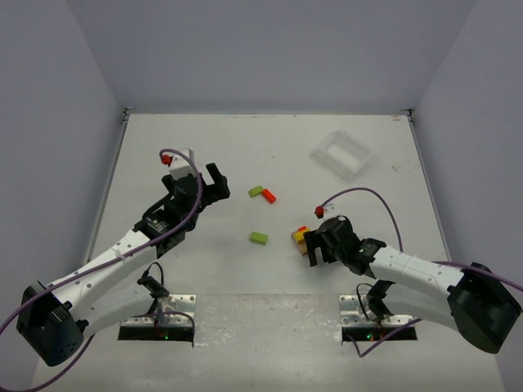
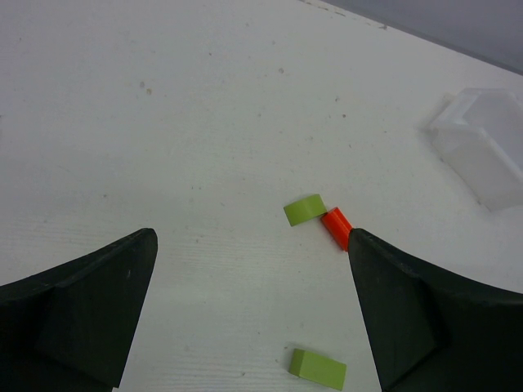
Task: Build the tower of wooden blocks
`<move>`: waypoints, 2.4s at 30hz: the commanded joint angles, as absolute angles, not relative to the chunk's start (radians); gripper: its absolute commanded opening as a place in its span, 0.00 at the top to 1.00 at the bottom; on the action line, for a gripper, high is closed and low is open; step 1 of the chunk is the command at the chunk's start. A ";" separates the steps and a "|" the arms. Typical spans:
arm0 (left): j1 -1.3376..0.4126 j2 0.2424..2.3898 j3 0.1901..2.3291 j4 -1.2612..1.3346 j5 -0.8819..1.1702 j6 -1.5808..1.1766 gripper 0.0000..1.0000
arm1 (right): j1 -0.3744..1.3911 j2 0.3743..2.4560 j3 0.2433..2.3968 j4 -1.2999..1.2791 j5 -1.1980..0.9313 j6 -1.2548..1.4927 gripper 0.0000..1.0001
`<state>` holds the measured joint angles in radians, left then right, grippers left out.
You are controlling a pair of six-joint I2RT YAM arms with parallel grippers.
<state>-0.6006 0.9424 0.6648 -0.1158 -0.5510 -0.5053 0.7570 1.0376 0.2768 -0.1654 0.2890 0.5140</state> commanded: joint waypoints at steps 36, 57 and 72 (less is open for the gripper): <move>-0.591 0.876 0.690 -0.350 -0.648 -0.726 0.00 | 0.834 1.453 1.012 -0.364 -0.218 -0.099 0.01; -0.591 0.875 0.739 -0.340 -0.703 -0.714 0.00 | 1.002 1.804 1.183 -0.441 0.280 0.707 0.01; -0.591 0.715 0.703 -0.342 -0.722 -0.709 0.00 | 1.118 1.879 1.197 -0.501 0.664 1.302 0.01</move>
